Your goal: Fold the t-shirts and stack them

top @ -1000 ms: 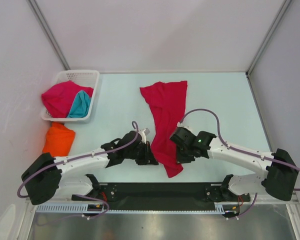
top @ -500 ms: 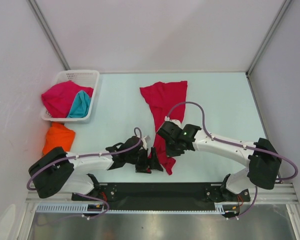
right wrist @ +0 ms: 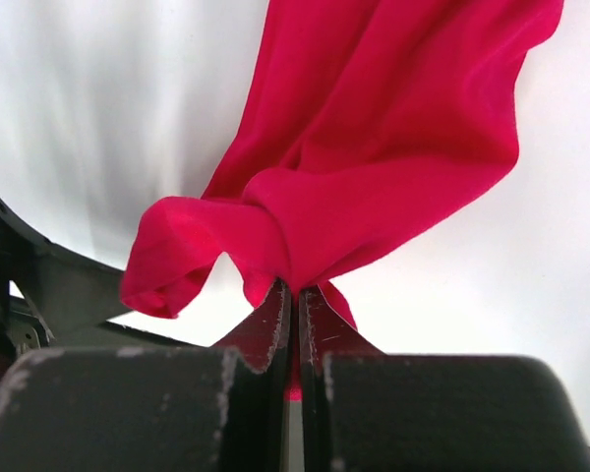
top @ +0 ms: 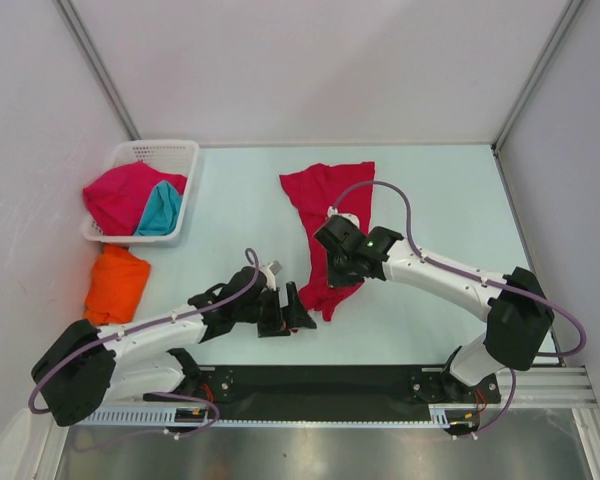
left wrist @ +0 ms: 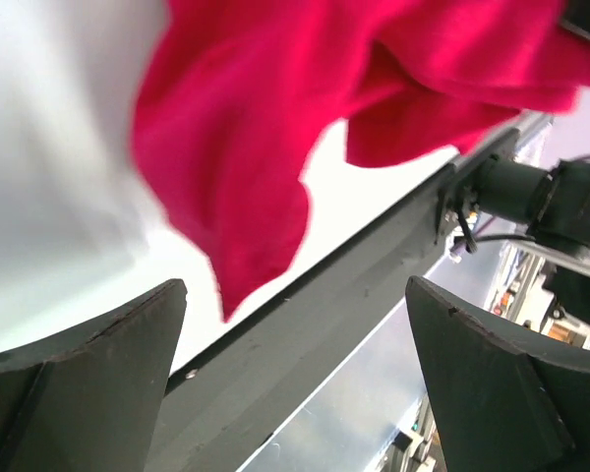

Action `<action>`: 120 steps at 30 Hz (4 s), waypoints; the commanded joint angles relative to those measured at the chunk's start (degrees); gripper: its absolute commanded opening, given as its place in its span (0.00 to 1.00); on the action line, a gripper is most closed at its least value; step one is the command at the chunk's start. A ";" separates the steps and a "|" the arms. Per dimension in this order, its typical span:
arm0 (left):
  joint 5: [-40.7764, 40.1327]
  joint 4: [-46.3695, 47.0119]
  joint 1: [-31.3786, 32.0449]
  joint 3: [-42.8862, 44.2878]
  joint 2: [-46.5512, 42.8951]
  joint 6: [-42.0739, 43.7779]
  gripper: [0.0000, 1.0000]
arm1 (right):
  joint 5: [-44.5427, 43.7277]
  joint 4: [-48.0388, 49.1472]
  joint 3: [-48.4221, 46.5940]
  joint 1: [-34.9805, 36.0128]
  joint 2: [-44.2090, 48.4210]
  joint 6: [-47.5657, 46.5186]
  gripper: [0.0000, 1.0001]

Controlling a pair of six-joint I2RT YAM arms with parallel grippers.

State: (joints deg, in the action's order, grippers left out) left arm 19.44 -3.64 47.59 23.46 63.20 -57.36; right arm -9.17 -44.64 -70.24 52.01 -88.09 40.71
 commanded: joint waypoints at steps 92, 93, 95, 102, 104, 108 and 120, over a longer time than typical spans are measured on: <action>-45.27 0.12 9.80 7.04 15.91 6.57 0.92 | 1.61 -0.27 1.16 5.38 0.82 5.17 0.00; -45.98 2.30 9.80 6.16 15.29 6.30 0.93 | 1.87 -0.27 0.72 5.56 0.56 5.17 0.00; -47.04 5.38 10.24 3.61 14.85 6.39 0.93 | 2.40 0.08 0.28 5.74 -0.06 5.17 0.00; -51.61 9.78 11.82 2.99 17.83 9.11 0.93 | 7.14 2.02 -1.30 6.70 -0.67 6.40 0.00; -51.18 11.28 11.82 2.73 18.54 9.55 0.93 | 7.06 1.67 -2.27 7.49 -0.76 6.40 0.00; -49.85 12.43 12.17 3.87 18.72 9.81 0.93 | 6.10 0.35 -2.89 7.23 -2.34 5.44 0.00; -46.96 16.11 13.05 1.68 15.90 12.01 0.69 | 5.74 -0.62 -6.93 3.89 -4.98 2.62 0.00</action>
State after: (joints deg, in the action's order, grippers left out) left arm -29.34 9.76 60.38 26.89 80.05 -47.48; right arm -4.43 -44.88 -73.95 55.37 -92.71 44.36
